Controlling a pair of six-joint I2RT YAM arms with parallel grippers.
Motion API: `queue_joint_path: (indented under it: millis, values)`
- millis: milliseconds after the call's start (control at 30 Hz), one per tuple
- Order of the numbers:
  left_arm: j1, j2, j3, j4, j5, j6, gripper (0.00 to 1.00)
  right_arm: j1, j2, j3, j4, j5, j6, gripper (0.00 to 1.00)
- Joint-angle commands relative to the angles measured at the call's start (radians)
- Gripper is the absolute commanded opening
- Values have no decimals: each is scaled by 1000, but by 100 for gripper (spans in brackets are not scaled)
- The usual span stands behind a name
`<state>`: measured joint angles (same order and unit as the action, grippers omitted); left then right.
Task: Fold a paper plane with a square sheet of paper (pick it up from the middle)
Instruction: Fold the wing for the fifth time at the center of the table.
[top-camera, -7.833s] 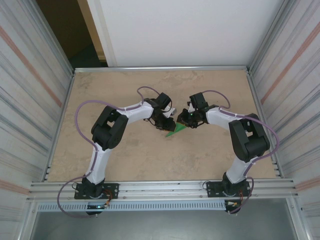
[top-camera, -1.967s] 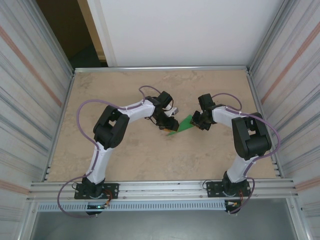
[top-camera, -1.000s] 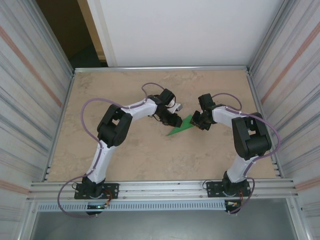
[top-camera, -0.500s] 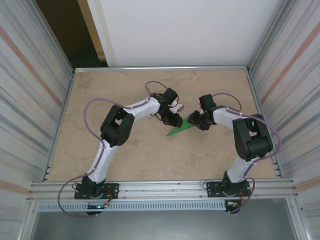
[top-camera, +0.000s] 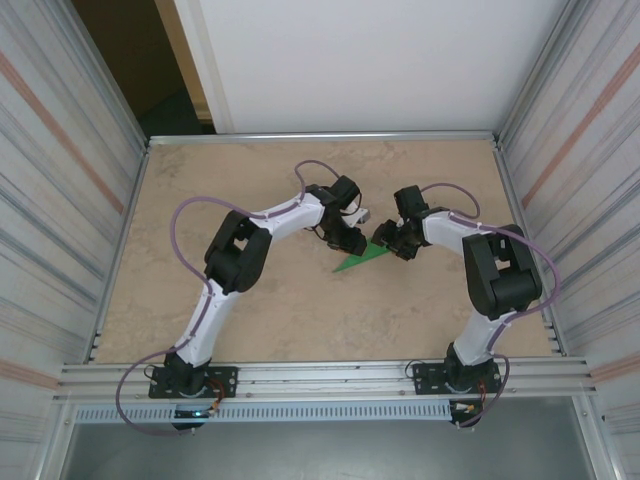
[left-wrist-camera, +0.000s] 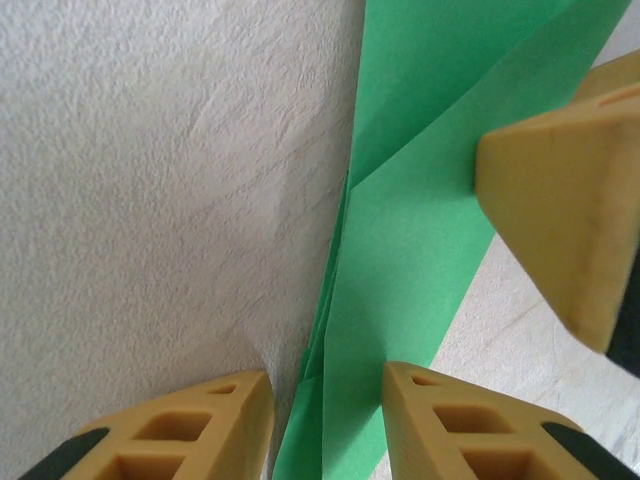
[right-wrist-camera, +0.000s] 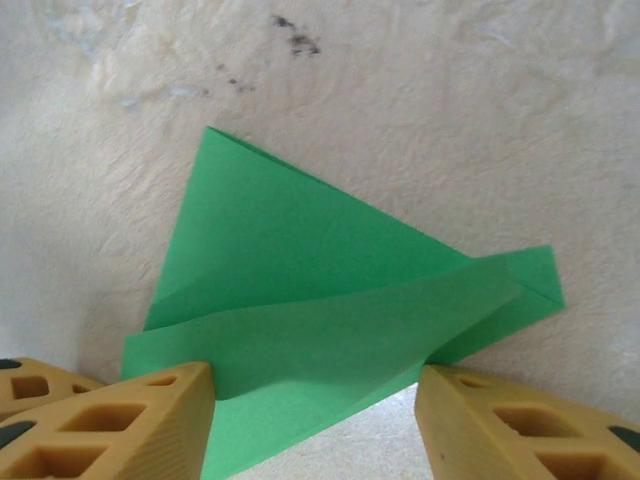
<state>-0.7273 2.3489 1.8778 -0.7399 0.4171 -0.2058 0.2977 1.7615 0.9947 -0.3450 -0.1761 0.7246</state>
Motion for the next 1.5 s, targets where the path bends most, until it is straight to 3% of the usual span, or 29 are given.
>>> queue_joint_path:
  millis: [0, 233, 633, 767, 867, 1000, 1167, 1467]
  values:
    - [-24, 131, -48, -65, -95, 24, 38, 9, 108, -33, -23, 68, 15, 50]
    - [-24, 142, -52, -65, -89, 23, 39, 7, 133, -28, -37, 75, 15, 36]
    - [-23, 153, -58, -65, -94, 22, 40, 6, 151, -25, -37, 72, 7, 25]
    - [-20, 160, -60, -65, -93, 22, 40, 5, 142, -27, -35, 62, 6, 25]
    - [-19, 169, -59, -62, -94, 23, 40, 0, 97, -38, -15, 30, 1, 31]
    - [-18, 180, -55, -64, -92, 27, 40, -9, -30, -53, 7, -5, -9, 40]
    - [-20, 187, -54, -63, -88, 31, 40, -11, -181, -107, 61, -52, -10, 40]
    - [-20, 196, -54, -69, -93, 36, 41, -4, -142, -126, 221, -211, 63, 16]
